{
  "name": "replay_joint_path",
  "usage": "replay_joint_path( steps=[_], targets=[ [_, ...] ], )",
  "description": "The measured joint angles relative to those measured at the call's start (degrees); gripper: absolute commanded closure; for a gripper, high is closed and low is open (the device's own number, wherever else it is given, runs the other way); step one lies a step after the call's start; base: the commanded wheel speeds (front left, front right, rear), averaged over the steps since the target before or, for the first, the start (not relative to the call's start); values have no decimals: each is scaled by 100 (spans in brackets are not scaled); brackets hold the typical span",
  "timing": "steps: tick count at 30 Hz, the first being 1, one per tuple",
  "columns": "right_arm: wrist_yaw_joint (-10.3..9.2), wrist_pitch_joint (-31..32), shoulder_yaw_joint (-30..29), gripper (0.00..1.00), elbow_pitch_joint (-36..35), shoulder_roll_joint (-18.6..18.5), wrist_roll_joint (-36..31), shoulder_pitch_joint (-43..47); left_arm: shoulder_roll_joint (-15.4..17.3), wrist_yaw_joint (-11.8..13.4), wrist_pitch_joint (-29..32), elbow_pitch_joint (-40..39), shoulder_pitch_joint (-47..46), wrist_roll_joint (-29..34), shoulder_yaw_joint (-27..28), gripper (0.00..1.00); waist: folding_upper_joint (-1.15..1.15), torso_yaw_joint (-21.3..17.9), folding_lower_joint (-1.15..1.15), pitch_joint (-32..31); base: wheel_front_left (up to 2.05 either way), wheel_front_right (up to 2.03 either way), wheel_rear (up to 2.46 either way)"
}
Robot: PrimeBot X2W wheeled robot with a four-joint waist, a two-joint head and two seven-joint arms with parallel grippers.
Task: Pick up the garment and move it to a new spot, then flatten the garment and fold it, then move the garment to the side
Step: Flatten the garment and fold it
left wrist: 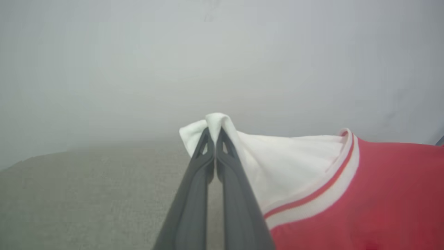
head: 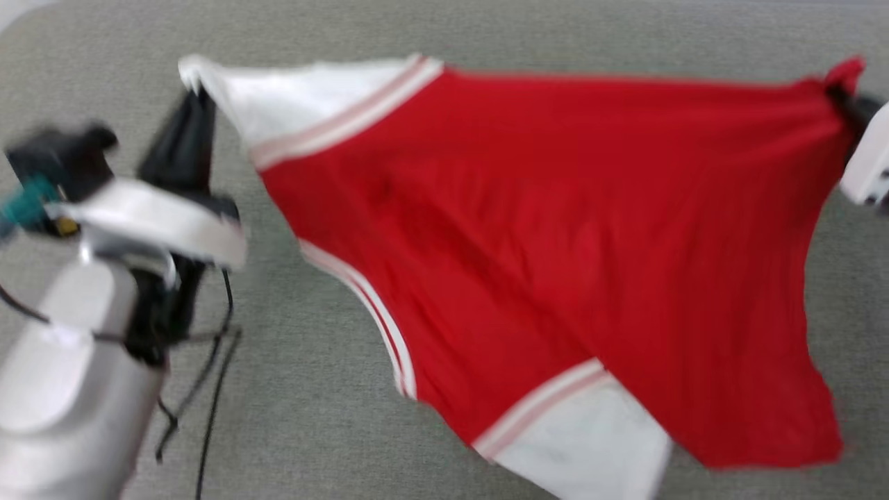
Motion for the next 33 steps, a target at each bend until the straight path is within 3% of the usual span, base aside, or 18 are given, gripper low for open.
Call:
replay_joint_path(
  steps=[7,12,19,25,33],
  targets=[
    [2,-844,-445,100,86,32,-403,-1005,31,-197,247,448,-1703,115,22,100,0,-133,0,66,0,0,0],
    [3,-1385,-480,100,42,37,-701,-1895,105,-472,234,1035,-3016,227,52,100,0,-239,0,255,0,0,0],
    [10,-1882,-494,100,135,19,-902,-3064,188,-637,51,1804,-4579,531,52,100,0,-359,0,633,0,0,0],
    [11,-2051,-443,100,433,-27,-993,-3665,190,-790,5,2374,-5349,620,-34,100,0,-393,0,1000,0,0,0],
    [10,-2319,-166,100,1141,51,-832,-3815,63,-949,-155,3207,-5517,439,-165,100,0,-360,1,1538,0,0,0]
  ],
)
